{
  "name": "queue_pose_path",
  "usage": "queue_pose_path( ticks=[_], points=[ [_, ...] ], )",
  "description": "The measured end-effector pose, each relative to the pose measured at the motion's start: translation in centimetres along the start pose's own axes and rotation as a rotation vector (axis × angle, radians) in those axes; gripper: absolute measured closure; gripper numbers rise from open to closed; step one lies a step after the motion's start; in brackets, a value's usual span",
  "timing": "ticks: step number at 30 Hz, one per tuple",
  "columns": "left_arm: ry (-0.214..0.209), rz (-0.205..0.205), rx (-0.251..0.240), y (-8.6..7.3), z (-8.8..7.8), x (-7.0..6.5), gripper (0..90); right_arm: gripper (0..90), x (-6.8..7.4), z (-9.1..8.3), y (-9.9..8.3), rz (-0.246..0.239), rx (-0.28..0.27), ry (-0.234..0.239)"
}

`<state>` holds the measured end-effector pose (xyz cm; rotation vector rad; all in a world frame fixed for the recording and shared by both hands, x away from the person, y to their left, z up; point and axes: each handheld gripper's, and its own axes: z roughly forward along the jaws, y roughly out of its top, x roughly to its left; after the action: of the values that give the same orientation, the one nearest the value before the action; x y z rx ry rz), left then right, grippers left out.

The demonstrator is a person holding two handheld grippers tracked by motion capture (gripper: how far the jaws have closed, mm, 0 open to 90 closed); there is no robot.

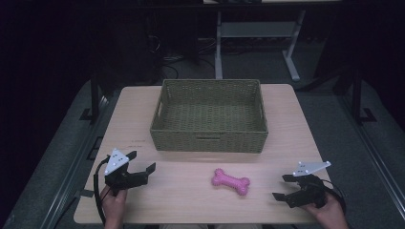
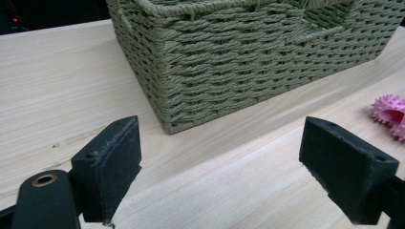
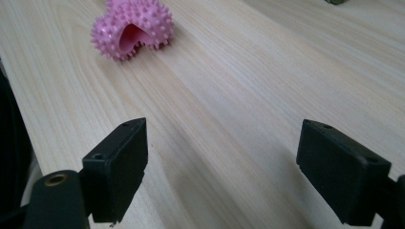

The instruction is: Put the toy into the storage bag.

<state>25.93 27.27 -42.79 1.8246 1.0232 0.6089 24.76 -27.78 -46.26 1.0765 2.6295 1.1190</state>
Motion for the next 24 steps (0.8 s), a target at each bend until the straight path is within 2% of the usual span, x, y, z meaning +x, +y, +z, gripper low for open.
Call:
queue_pose_path(
  ticks=[3,8,24],
  points=[
    [-0.002,-0.018,-0.003,-0.2,-0.2,0.1,13.8,17.4,0.2,0.1,0.6,-0.017,0.009,0.009],
    [-0.003,-0.007,-0.004,-0.2,-0.4,0.0,13.8,17.4,0.7,0.4,1.9,-0.057,0.032,0.031],
    [-0.002,-0.008,-0.001,-0.1,-0.2,-0.1,13.8,16.3,1.5,0.7,5.0,-0.125,0.1,0.083]
  ],
)
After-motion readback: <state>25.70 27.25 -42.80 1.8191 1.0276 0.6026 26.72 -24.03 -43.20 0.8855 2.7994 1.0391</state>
